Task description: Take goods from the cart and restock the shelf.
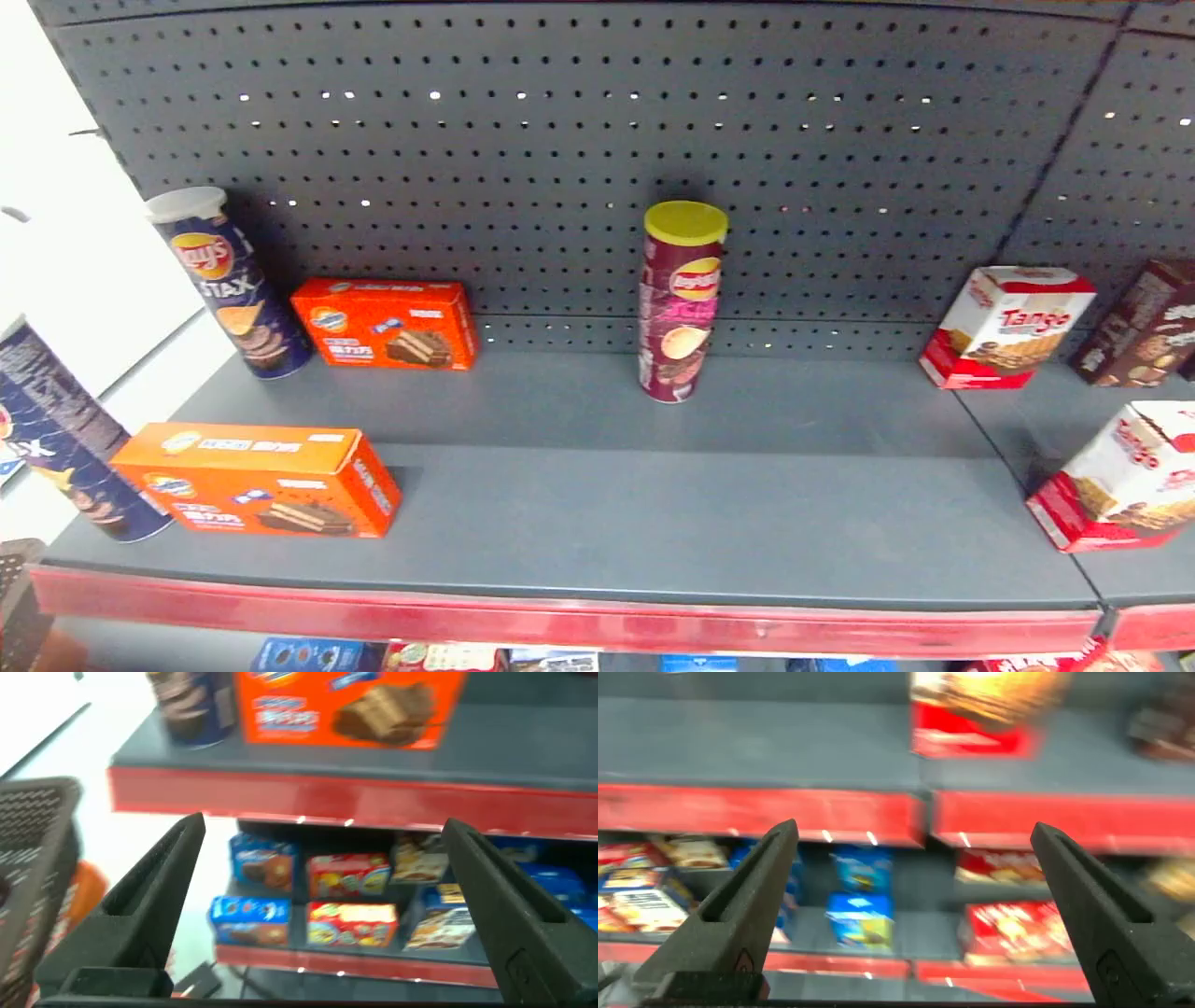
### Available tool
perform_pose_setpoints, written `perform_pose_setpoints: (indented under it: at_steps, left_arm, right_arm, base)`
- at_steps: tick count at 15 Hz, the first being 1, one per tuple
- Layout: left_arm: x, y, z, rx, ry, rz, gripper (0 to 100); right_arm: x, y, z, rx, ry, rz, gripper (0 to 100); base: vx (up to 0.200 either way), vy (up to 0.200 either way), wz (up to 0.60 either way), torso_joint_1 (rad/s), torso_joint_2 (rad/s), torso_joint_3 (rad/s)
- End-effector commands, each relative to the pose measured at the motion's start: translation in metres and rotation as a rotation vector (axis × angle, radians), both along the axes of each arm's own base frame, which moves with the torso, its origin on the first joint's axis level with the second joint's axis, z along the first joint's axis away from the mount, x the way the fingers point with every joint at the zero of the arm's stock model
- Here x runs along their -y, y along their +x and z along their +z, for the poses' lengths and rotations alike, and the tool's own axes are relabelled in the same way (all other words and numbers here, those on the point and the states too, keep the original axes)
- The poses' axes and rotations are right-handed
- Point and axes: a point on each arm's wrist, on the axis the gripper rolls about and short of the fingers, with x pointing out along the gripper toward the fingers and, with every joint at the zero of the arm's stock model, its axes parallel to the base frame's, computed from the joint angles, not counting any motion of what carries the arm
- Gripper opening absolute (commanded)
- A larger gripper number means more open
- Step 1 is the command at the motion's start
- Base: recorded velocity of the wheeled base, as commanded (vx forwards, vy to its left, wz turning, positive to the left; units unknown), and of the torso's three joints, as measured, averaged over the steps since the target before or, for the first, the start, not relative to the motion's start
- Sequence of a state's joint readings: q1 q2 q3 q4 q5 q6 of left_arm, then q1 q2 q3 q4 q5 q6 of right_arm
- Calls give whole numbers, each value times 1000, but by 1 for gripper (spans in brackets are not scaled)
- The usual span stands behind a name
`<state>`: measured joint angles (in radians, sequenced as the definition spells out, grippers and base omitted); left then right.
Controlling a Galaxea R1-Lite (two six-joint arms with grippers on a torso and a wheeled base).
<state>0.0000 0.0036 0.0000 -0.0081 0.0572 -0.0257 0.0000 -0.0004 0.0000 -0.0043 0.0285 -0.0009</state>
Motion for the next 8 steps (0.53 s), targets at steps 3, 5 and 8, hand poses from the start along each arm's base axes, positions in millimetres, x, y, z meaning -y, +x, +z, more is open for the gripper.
perform_pose_setpoints:
  at_steps: [3, 5, 8]
  left_arm:
    - [0, 0, 0, 0, 0, 1, 100]
    - [0, 0, 0, 0, 0, 1, 100]
    - [0, 0, 0, 0, 0, 3, 100]
  right_arm:
    - [0, 0, 0, 0, 1, 1, 100]
    - [0, 0, 0, 0, 1, 1, 100]
    - [0, 0, 0, 0, 1, -1, 100]
  base:
    - [0, 0, 600, 2, 2, -1]
    - [0, 0, 600, 5, 2, -2]
    - [0, 0, 600, 2, 4, 1]
